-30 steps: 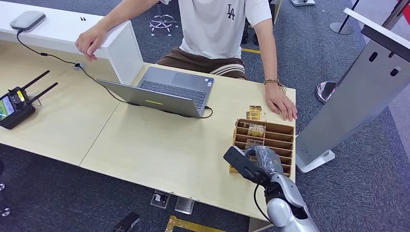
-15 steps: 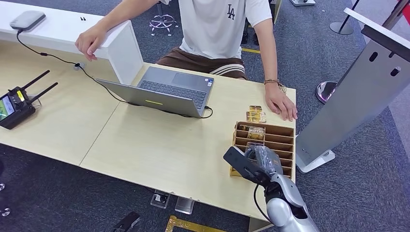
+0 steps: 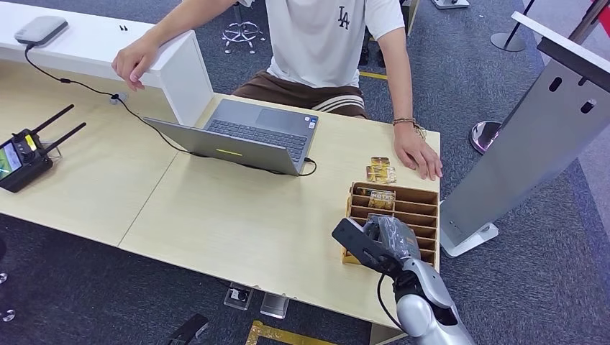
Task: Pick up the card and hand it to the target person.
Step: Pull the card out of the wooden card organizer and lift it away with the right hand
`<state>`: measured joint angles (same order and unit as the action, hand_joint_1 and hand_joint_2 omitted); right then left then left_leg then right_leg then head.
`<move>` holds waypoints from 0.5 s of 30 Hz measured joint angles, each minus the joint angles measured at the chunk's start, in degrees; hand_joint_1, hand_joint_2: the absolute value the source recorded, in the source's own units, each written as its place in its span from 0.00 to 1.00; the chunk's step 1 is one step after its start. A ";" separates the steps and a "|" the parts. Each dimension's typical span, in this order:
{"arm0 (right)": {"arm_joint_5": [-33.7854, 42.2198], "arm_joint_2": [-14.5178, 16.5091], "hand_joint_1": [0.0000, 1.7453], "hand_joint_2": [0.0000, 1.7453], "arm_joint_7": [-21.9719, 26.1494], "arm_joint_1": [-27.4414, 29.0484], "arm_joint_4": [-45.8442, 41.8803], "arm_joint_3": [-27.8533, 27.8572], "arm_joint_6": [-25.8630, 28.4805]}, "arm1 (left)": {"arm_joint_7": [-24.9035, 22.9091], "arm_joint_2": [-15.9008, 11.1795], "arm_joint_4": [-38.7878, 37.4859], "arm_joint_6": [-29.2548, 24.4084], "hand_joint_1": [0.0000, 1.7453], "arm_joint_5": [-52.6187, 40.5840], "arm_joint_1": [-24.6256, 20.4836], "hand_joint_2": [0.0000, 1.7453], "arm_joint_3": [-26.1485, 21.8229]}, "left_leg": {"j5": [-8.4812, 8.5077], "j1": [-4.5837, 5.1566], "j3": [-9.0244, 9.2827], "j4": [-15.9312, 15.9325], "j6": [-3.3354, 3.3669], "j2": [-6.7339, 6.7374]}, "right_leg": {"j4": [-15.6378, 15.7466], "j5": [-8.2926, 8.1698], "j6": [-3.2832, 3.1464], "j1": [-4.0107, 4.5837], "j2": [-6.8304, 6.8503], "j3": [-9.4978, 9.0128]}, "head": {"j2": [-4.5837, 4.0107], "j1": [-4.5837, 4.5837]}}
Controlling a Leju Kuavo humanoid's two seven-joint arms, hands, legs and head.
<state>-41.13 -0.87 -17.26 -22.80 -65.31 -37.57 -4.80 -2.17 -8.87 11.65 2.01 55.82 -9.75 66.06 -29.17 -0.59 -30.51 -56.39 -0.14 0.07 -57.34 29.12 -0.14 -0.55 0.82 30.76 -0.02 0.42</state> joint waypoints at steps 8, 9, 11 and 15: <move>-0.01 0.00 0.88 1.00 0.11 -0.03 0.05 0.00 0.02 | 0.35 -0.14 0.00 -1.16 0.00 0.24 0.02 1.00 0.02 | 0.00 0.00 0.00 0.00 0.00 0.00 | 0.00 0.00 0.00 0.00 0.00 0.00 | 0.00 0.00; -0.02 0.00 0.88 1.00 0.15 -0.04 0.07 0.00 0.02 | 0.35 -0.17 0.00 -1.18 0.00 0.24 0.02 1.00 0.03 | 0.00 0.00 0.00 0.00 0.00 0.00 | 0.00 0.00 0.00 0.00 0.00 0.00 | 0.00 0.01; -0.02 0.00 0.88 1.00 0.22 -0.11 0.13 0.00 0.02 | 0.35 -0.26 0.00 -1.24 0.00 0.26 0.03 1.00 0.04 | 0.00 0.00 -0.01 0.00 0.00 0.00 | 0.00 0.00 0.00 0.00 0.00 0.00 | 0.00 0.01; -0.02 0.00 0.88 1.00 0.39 -0.39 0.21 0.00 0.14 | 0.35 -0.41 -0.02 -1.36 0.00 0.45 0.06 1.00 0.30 | 0.00 0.00 0.00 0.00 0.00 0.00 | 0.00 0.00 0.00 0.00 0.00 0.00 | 0.00 0.01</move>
<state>-41.16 -0.87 -16.87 -23.18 -65.10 -37.57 -4.66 -1.81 -9.28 11.63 0.66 56.27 -9.69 66.36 -29.17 -0.59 -30.52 -56.39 -0.15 0.07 -57.34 29.12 -0.14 -0.55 0.82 30.76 -0.02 0.43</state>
